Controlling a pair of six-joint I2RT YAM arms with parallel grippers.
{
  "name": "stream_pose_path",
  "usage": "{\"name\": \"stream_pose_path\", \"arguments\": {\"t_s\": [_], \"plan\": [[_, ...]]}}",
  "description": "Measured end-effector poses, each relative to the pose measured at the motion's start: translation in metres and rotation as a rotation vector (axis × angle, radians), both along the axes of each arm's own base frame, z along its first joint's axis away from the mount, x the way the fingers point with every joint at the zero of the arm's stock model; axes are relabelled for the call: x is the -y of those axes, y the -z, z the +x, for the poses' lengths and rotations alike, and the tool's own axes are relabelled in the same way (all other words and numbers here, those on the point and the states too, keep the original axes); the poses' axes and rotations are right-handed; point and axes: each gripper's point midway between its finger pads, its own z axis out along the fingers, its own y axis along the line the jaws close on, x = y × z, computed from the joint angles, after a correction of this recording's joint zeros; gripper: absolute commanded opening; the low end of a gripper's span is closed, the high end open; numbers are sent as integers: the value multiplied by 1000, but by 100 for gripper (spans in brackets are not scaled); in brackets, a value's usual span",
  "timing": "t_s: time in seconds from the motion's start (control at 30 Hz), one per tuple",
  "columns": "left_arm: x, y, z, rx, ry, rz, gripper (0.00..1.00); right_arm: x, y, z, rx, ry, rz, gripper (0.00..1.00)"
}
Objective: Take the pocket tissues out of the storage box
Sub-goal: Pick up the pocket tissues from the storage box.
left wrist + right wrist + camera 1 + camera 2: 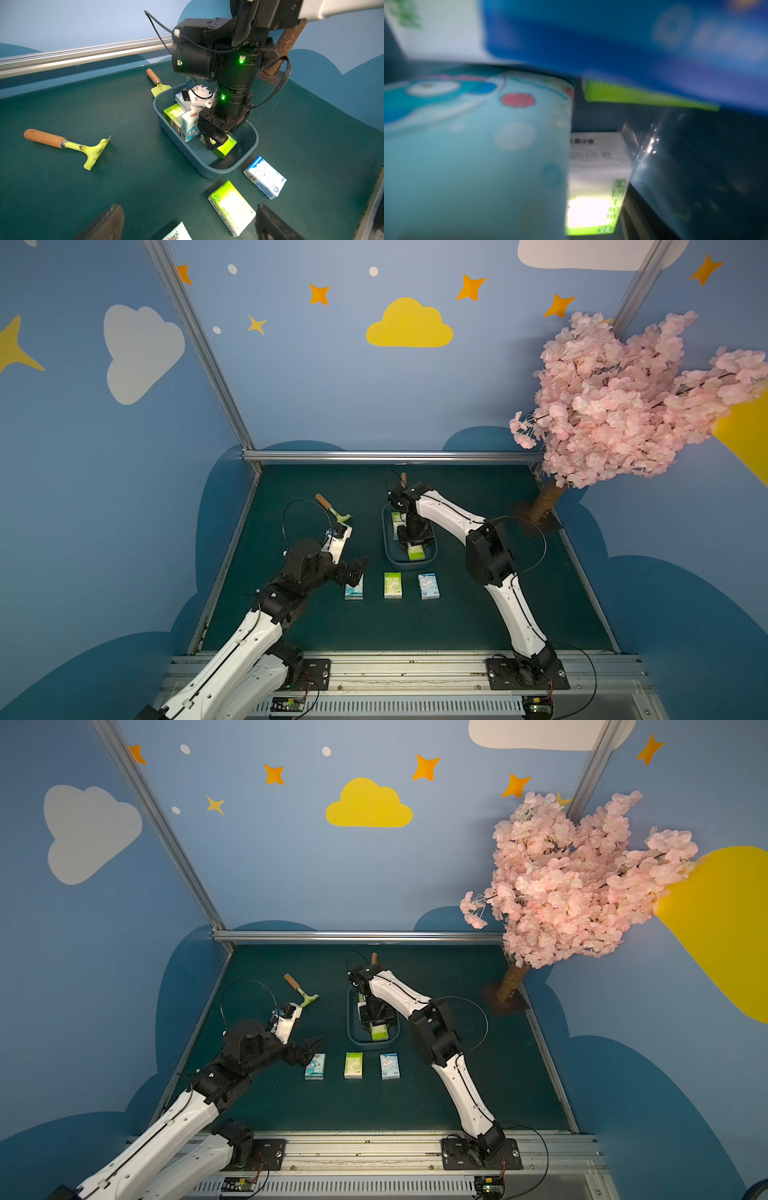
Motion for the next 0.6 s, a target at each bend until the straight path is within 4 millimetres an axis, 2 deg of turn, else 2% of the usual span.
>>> {"name": "stream_pose_path", "arguments": {"t_s": [0.3,0.47,0.6], "plan": [[0,1,0,-2,0,1,100,2,-7,-3,10,-2,2,53],[0,2,1,-7,1,3,100,6,-35,-6,49,2,29,53],[2,5,2,-17,2,1,100,10,-66,-10,97,7,66,53]]}}
